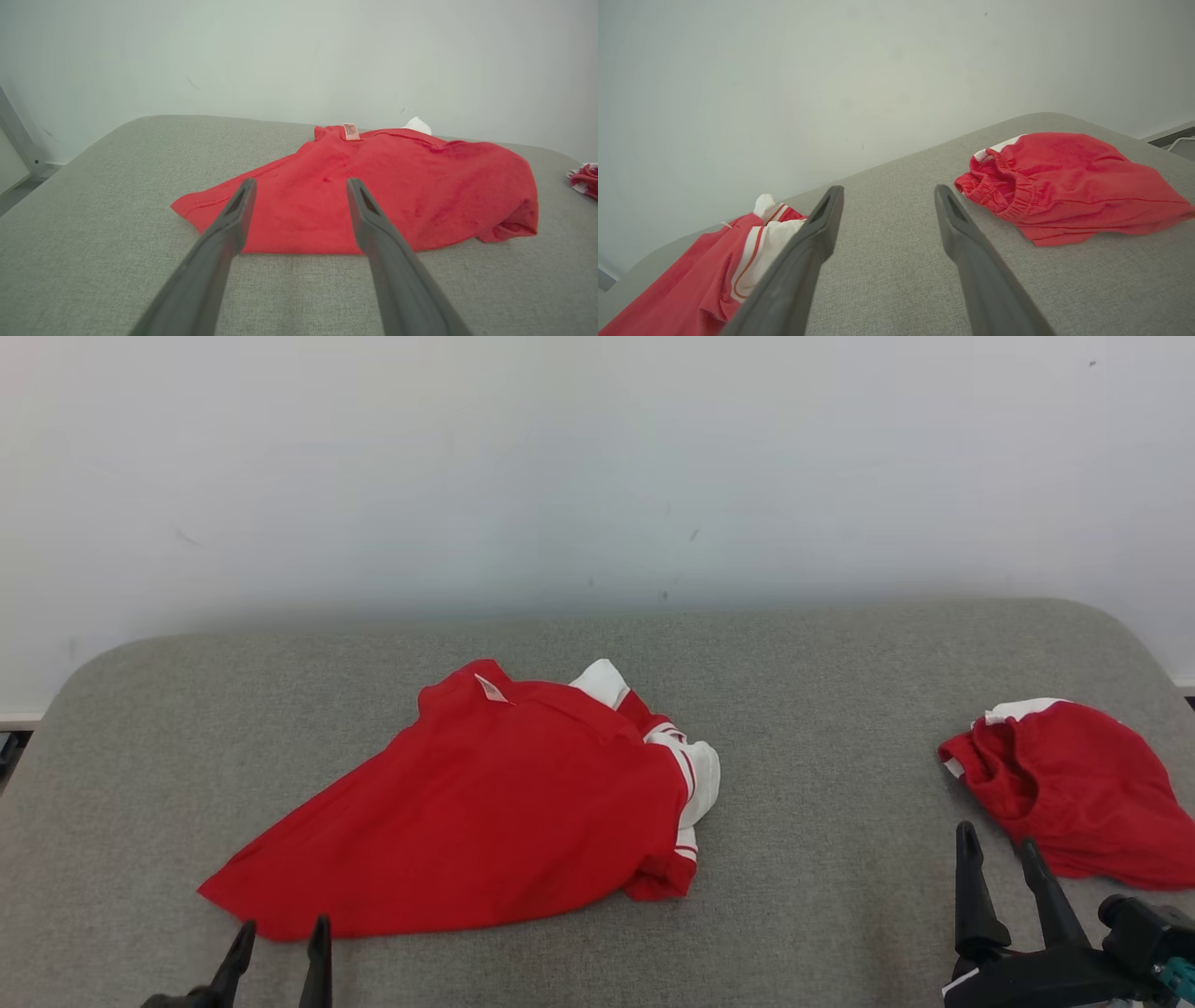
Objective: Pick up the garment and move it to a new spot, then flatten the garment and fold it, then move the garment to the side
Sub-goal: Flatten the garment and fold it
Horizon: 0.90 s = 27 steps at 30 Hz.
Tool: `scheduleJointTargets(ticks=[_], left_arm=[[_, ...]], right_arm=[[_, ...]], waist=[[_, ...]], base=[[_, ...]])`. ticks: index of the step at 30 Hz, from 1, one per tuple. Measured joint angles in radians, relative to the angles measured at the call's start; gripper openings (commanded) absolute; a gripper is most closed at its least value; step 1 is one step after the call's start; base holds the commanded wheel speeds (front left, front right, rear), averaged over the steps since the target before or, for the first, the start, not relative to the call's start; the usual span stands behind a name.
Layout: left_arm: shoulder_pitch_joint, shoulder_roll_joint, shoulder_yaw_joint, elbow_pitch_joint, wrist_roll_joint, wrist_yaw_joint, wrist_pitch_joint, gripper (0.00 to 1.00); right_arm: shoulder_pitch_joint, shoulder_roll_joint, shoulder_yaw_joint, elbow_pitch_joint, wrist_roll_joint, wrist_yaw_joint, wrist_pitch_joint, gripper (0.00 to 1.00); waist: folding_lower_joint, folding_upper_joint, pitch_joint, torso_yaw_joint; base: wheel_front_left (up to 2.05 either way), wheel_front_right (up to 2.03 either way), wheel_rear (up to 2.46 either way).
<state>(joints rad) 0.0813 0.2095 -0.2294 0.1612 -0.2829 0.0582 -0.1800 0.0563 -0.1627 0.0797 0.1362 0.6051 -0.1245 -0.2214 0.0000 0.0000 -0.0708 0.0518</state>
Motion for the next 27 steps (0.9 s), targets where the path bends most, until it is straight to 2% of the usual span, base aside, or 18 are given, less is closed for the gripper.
scheduleJointTargets(ticks=[27], left_arm=[[0.04,0.013,0.019,-0.175,-0.008,0.031,0.138,1.0]], right_arm=[[-0.002,0.049,-0.04,-0.003,-0.026,0.0,0.011,1.0]], waist=[[0.0,0.0,0.03,-0.01]], base=[[0.0,0.0,0.0]])
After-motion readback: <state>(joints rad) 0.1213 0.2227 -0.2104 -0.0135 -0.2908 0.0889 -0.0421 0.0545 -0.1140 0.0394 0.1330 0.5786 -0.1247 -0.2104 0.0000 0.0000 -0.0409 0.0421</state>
